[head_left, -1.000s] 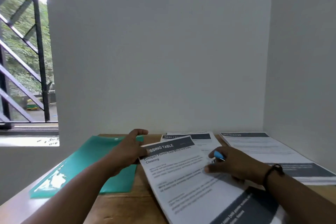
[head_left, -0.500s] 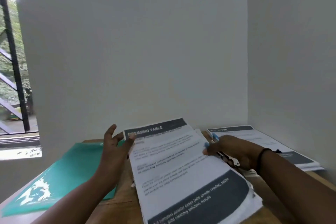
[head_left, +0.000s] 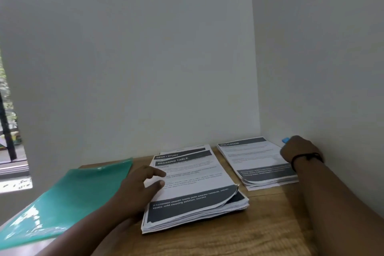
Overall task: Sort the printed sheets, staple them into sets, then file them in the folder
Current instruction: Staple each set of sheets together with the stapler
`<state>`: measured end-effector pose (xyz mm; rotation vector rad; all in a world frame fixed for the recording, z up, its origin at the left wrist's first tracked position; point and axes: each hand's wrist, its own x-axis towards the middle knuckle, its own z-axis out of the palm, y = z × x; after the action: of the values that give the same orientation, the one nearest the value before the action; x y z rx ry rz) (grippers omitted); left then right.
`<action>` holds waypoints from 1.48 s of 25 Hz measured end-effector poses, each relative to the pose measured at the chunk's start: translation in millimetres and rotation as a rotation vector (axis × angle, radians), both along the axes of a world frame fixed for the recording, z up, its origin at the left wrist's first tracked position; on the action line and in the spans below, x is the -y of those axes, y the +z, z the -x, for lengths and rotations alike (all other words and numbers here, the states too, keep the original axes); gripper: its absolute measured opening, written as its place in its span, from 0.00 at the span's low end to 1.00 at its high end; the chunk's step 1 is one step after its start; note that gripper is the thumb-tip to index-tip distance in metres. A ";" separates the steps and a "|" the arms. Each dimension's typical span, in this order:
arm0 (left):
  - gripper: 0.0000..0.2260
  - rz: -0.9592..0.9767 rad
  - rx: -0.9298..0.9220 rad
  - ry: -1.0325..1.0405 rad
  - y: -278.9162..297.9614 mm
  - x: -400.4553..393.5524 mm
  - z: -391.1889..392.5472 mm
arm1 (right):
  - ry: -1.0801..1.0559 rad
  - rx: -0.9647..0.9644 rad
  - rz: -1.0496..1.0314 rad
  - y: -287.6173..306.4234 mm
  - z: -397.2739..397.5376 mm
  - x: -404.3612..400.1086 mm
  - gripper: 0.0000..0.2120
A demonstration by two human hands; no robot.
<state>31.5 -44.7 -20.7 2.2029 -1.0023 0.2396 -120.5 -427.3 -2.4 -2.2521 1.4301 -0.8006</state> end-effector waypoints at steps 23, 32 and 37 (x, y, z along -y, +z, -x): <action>0.30 -0.603 0.185 -0.160 -12.7 200.1 107.2 | -0.126 0.457 -0.367 -26.9 34.1 -15.6 0.22; 0.37 -0.323 -0.132 -0.180 -0.9 189.9 100.2 | -0.118 0.877 -0.432 -22.4 25.7 -39.9 0.09; 0.25 0.299 -0.472 -0.177 18.4 176.0 73.7 | 0.192 0.843 -0.079 31.3 43.6 -71.8 0.05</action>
<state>-42.2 -220.7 -2.3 1.7707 -0.8259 -0.1945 -164.0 -355.5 28.9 -1.6174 0.8076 -1.3654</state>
